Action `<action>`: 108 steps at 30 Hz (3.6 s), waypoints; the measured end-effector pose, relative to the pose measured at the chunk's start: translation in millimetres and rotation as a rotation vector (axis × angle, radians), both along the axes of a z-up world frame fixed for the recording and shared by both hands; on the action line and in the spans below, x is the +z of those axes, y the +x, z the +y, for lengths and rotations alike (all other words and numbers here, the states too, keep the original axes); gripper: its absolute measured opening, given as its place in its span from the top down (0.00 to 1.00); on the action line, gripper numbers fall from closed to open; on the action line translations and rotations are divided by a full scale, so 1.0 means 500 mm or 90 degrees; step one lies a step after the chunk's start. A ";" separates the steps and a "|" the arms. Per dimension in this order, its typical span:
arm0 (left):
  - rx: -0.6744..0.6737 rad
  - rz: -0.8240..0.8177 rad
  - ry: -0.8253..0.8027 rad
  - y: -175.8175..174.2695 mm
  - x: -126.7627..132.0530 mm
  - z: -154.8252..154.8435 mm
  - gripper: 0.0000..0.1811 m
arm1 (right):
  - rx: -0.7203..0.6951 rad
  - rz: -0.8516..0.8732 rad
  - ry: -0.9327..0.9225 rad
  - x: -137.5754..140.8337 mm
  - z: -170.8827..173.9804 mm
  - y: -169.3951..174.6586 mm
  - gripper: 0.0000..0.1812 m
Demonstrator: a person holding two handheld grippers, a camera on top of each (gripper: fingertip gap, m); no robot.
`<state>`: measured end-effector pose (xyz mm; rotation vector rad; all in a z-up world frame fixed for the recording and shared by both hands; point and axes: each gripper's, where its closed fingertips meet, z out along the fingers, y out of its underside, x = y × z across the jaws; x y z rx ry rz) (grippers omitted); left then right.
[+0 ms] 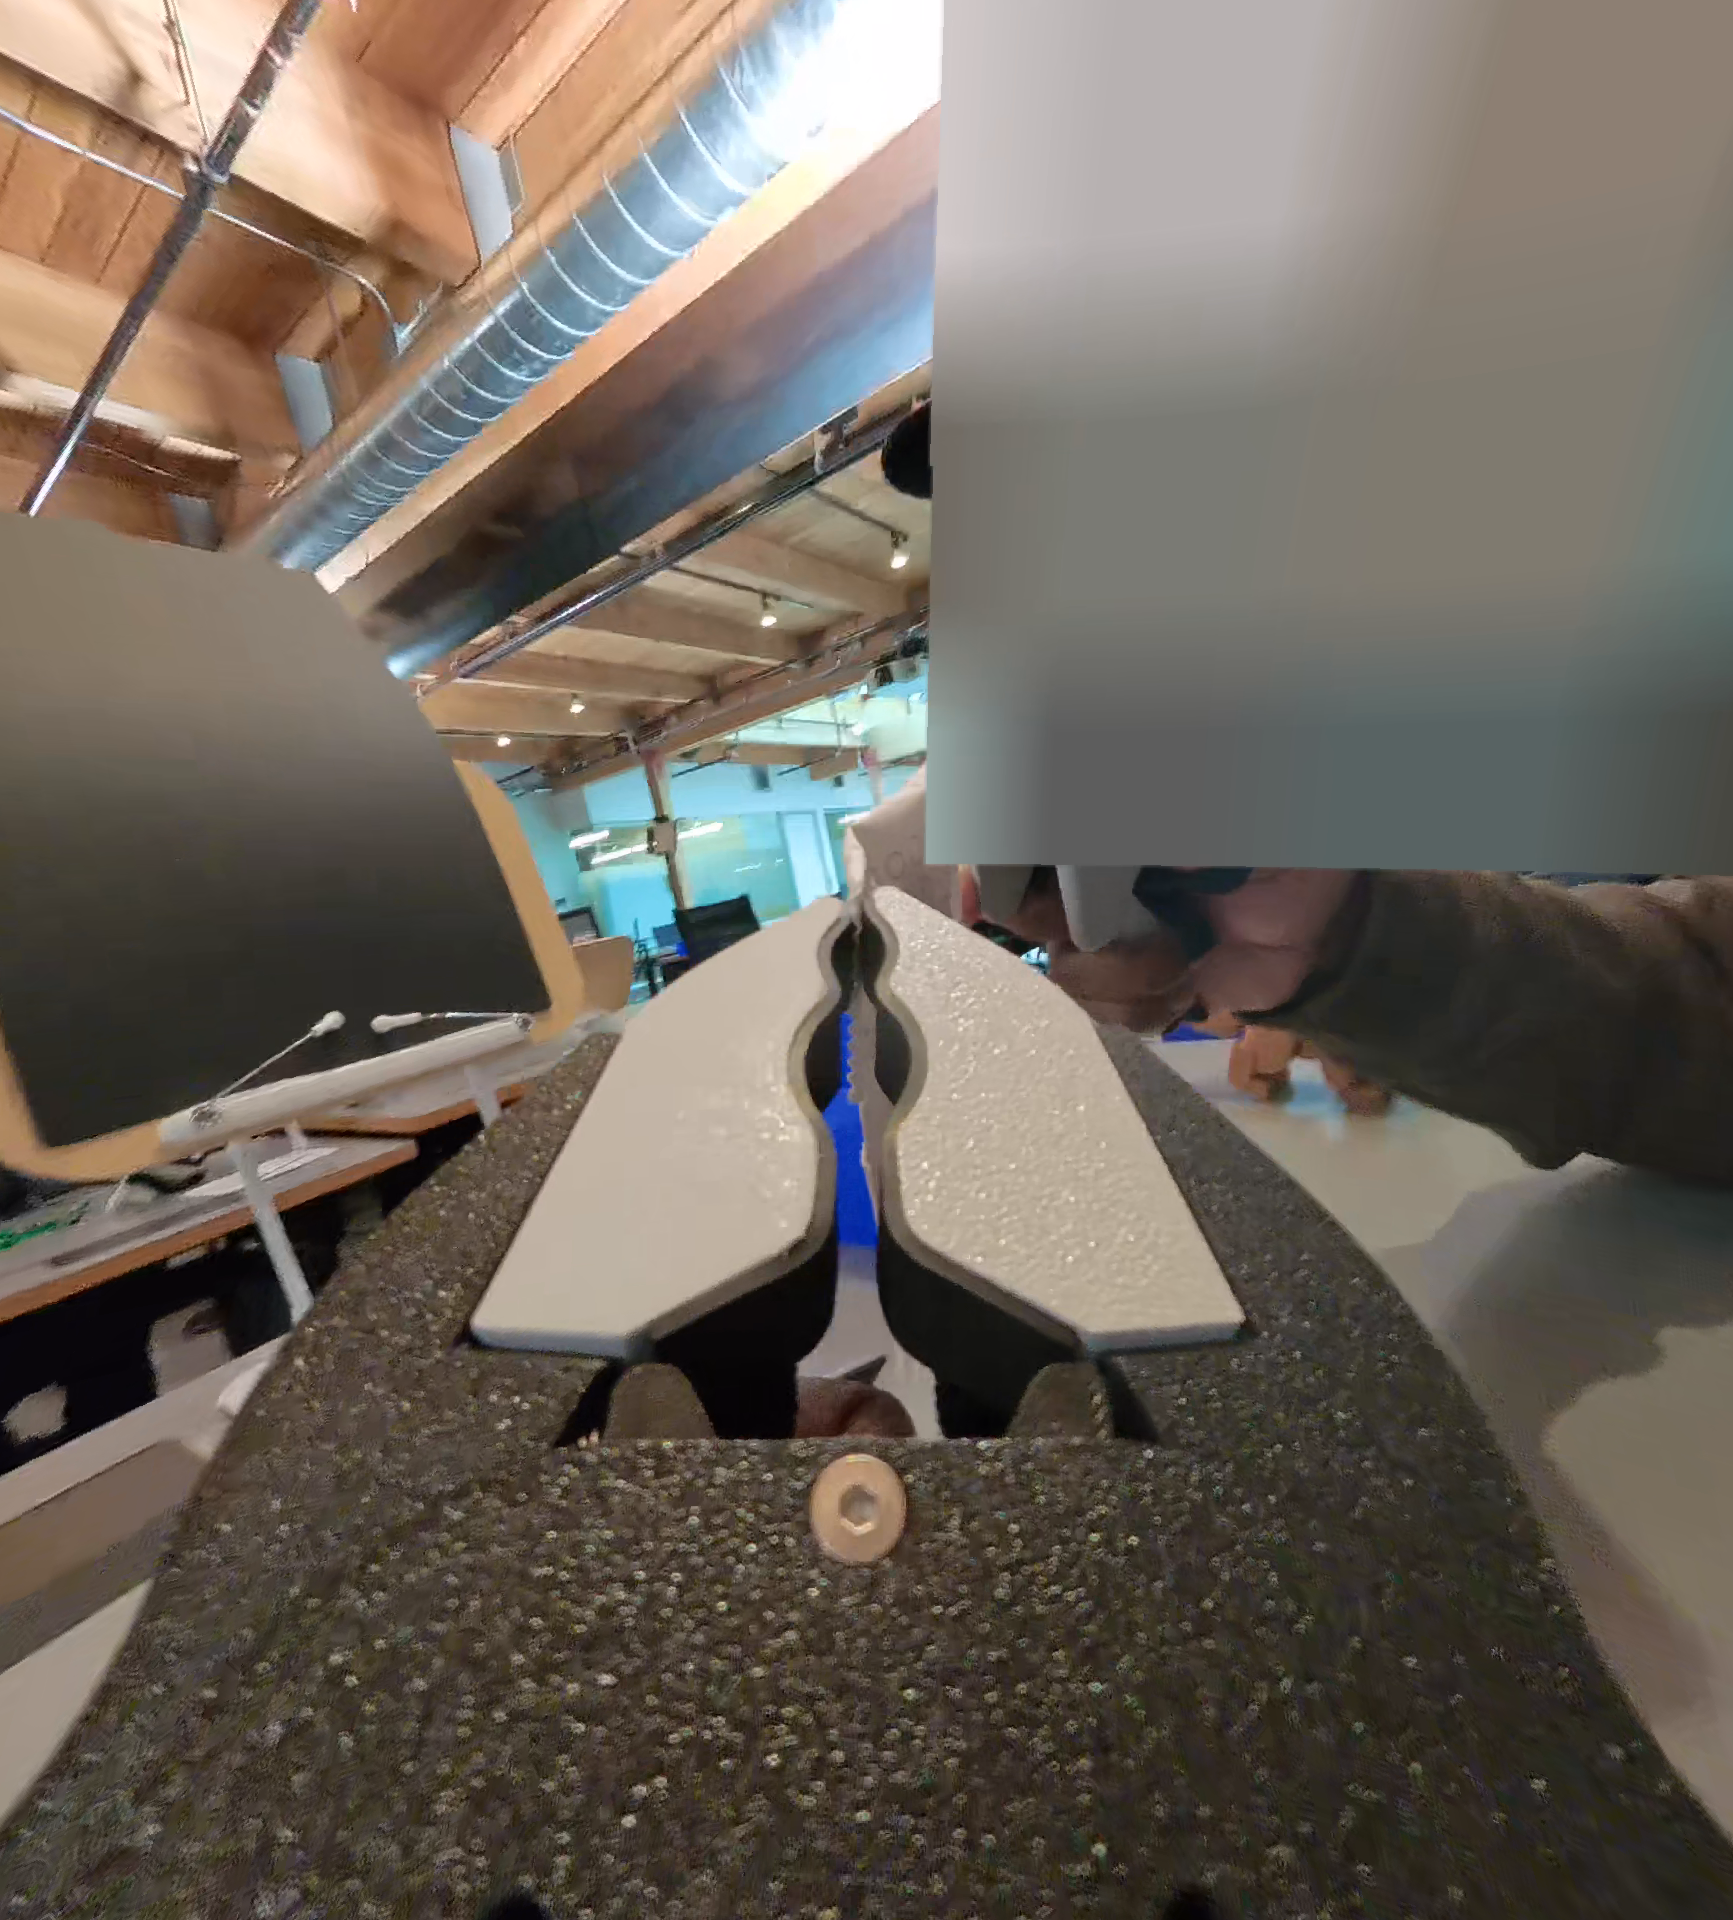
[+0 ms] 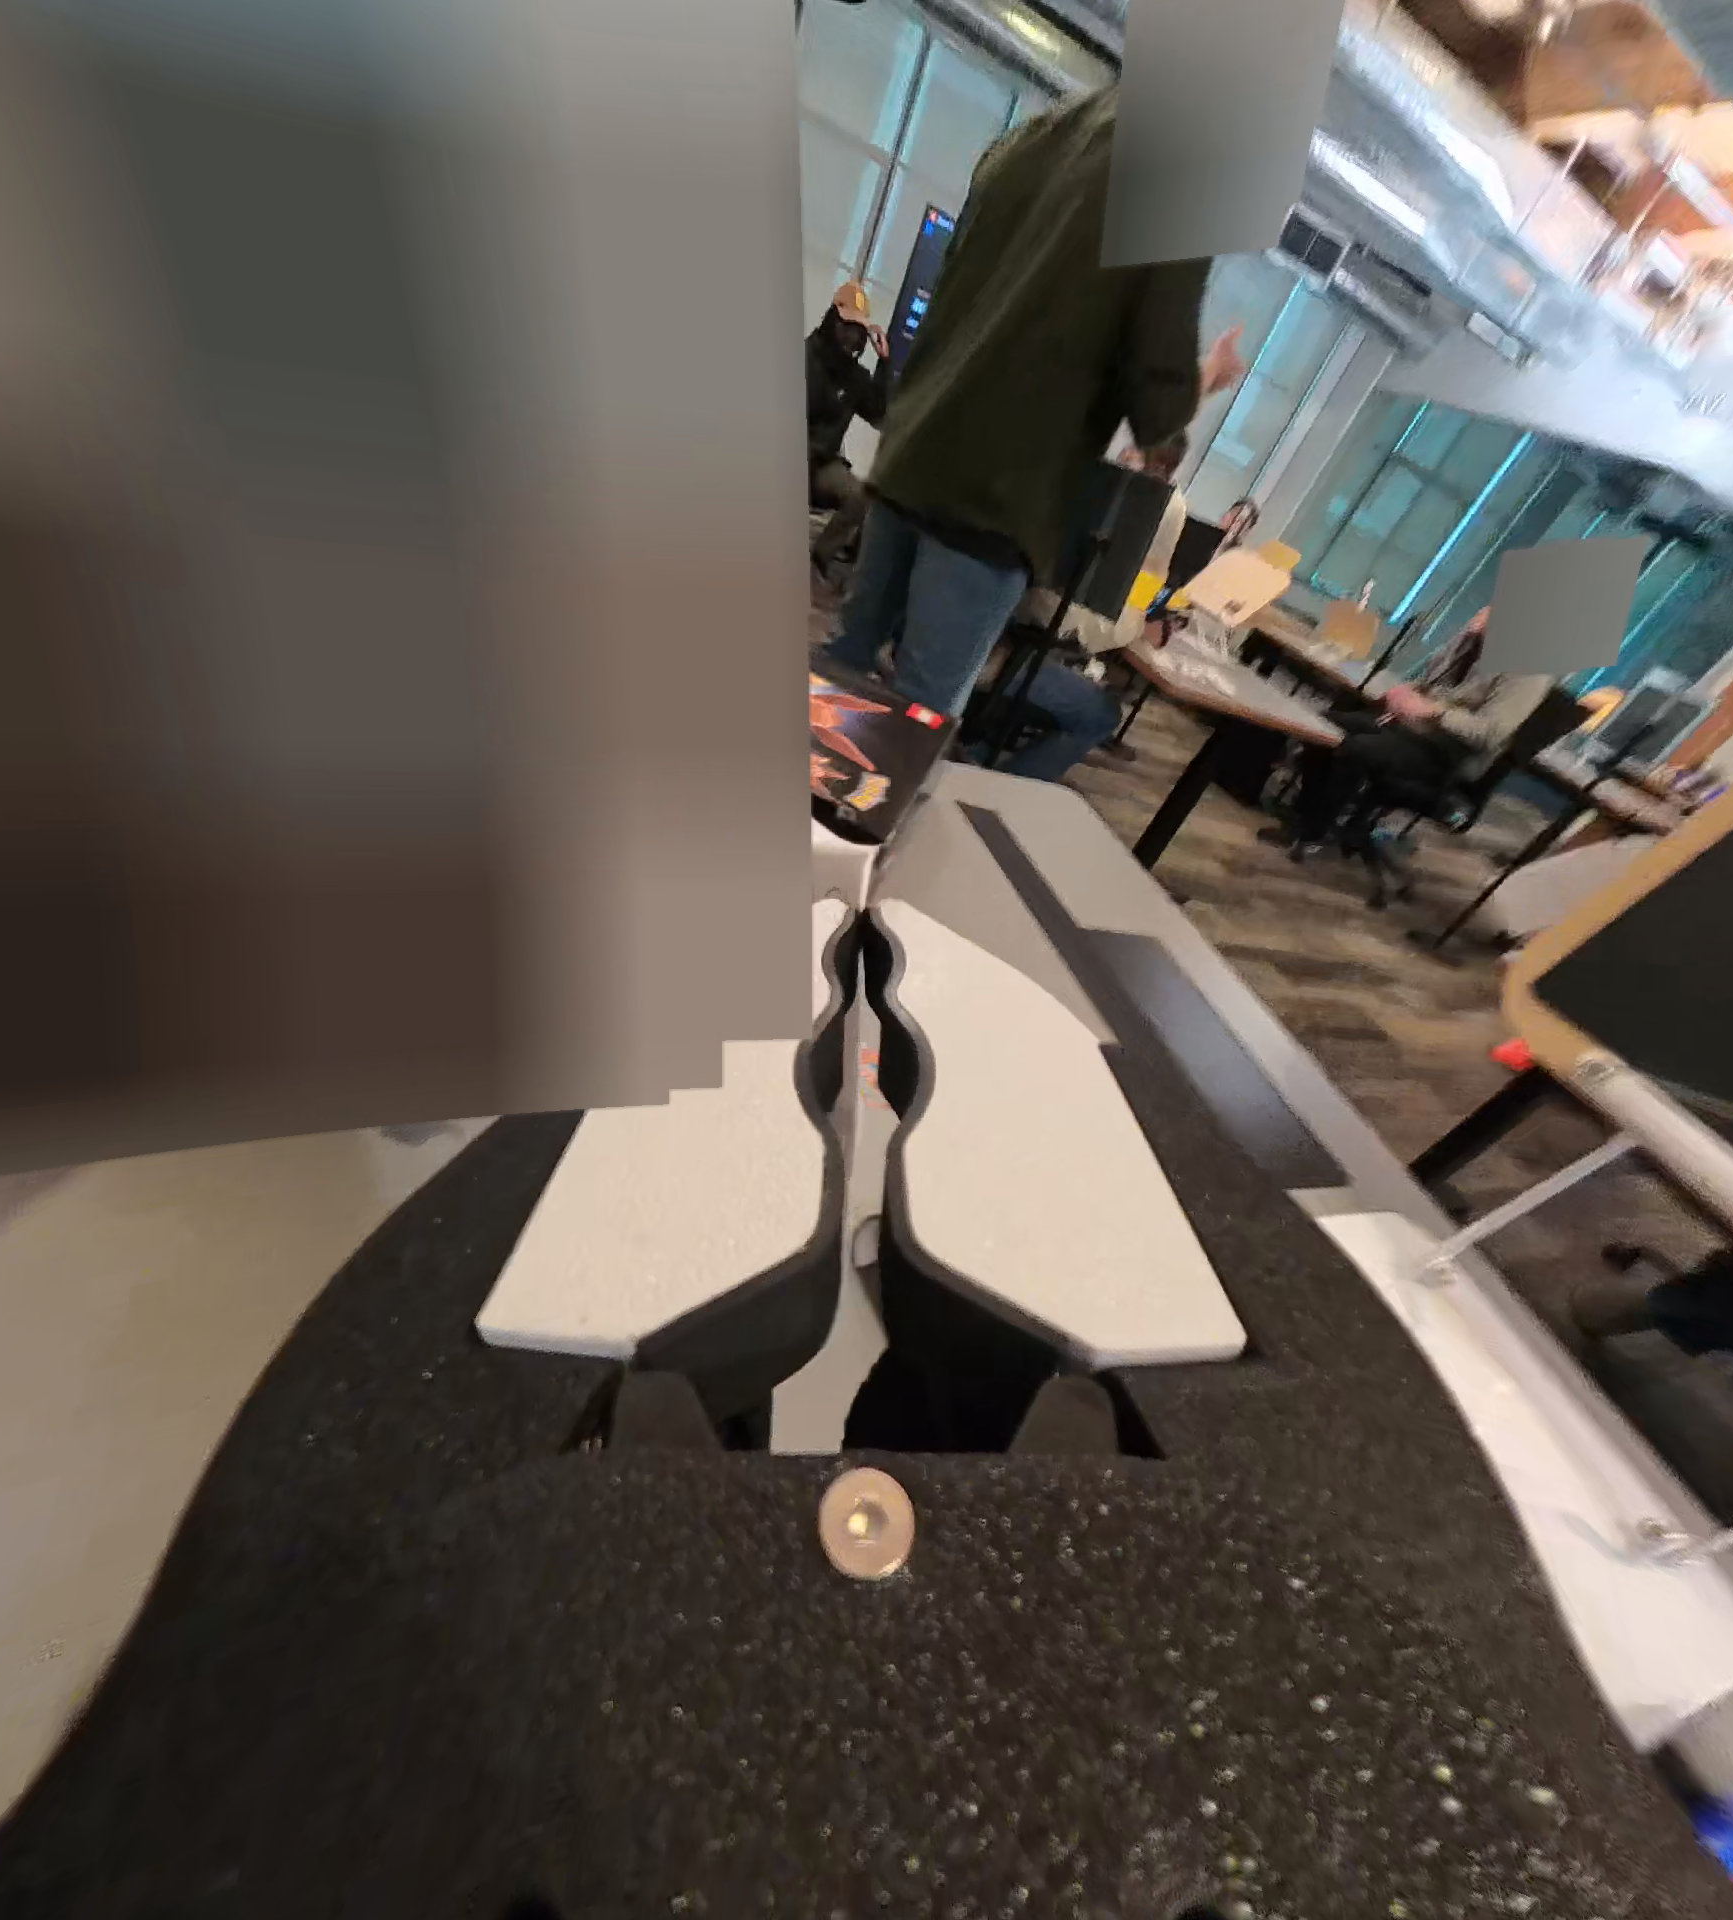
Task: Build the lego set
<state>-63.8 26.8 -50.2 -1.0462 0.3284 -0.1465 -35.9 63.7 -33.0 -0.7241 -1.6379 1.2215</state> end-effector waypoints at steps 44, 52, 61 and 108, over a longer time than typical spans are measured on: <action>-0.061 -0.122 -0.014 0.006 0.007 0.001 1.00 | 0.003 0.007 -0.069 0.015 0.045 0.010 0.95; -0.110 -0.130 -0.018 0.017 -0.003 0.001 1.00 | 0.020 -0.010 -0.065 0.005 0.031 0.009 0.95; -0.130 -0.169 0.011 0.001 0.008 -0.011 1.00 | 0.053 -0.076 -0.045 -0.035 0.008 0.004 0.88; -0.088 -0.210 -0.083 -0.026 -0.036 0.041 0.88 | 0.044 -0.135 -0.152 -0.063 0.038 -0.017 1.00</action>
